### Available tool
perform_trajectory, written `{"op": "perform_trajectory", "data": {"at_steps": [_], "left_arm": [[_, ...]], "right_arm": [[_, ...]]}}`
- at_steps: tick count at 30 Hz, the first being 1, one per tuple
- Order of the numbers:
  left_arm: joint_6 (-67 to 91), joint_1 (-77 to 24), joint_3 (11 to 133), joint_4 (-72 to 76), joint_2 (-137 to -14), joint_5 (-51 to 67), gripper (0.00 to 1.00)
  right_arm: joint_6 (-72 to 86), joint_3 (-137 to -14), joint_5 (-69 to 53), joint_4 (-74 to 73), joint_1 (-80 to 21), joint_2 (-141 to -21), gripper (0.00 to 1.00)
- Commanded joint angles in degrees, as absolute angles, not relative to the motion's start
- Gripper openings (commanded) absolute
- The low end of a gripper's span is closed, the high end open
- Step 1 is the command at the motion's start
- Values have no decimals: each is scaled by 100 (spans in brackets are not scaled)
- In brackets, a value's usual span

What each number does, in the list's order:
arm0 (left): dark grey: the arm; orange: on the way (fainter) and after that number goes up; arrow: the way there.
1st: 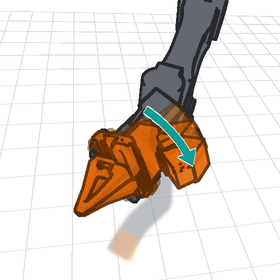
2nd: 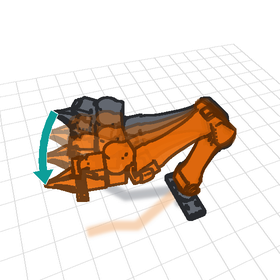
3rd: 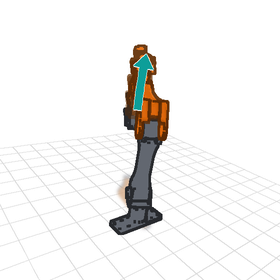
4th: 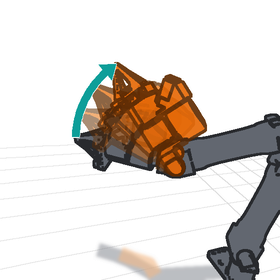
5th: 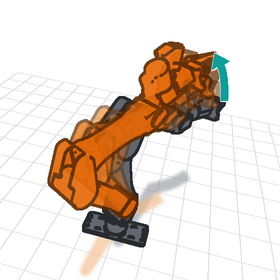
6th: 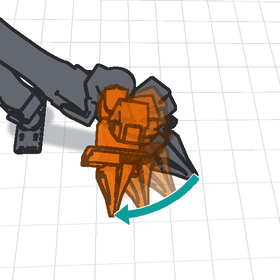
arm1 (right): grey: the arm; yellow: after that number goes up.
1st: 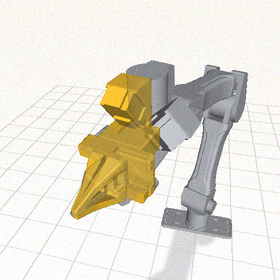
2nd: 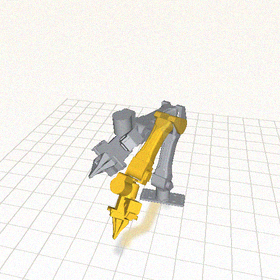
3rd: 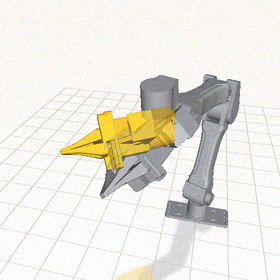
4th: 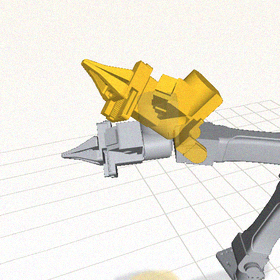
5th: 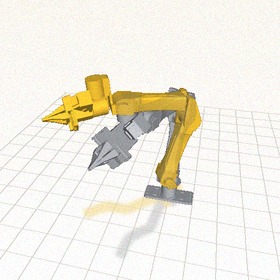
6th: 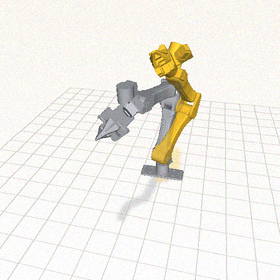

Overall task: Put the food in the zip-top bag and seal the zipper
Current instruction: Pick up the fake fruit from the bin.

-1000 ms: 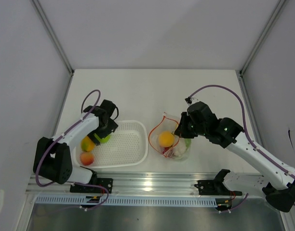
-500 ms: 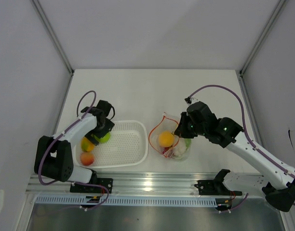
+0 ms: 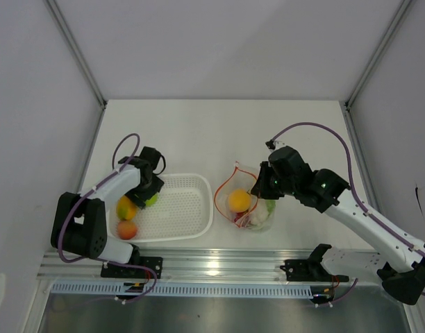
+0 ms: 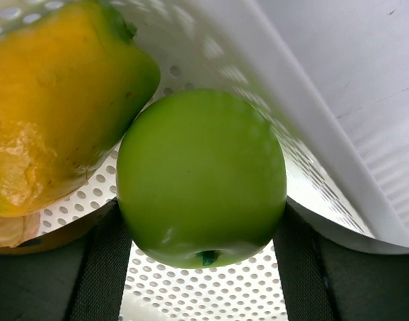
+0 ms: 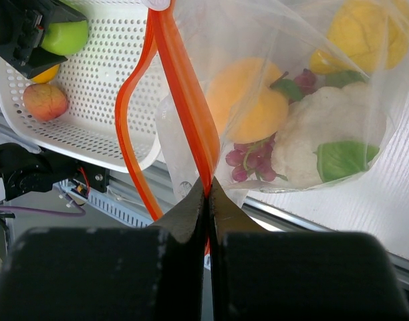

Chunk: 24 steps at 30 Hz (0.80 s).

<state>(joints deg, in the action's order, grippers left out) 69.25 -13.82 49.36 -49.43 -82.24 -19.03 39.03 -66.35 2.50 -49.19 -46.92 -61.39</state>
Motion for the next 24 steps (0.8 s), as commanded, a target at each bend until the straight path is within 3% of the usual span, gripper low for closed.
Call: {"op": "perform_trajectory", "data": {"at_steps": [1, 6, 7, 13, 24], "left_arm": [[6908, -1318, 4764, -4703, -8042, -1776, 56], [6821, -1318, 4597, -4570, -7884, -1705, 43], [6794, -1318, 4579, -4562, -7849, -1688, 33], [6513, -1476, 4474, -4412, -7515, -1354, 3], [6337, -2671, 4886, -4947, -6076, -1476, 0]], "right_arm": [[3955, -6785, 246, -4869, -4711, -6161, 0], [3973, -6785, 255, -4869, -4720, -6144, 0], [3981, -6785, 255, -4878, -4720, -6152, 0], [4017, -6759, 255, -4843, -4729, -6143, 0], [4052, -6776, 299, -4772, -4781, -6196, 0]]}}
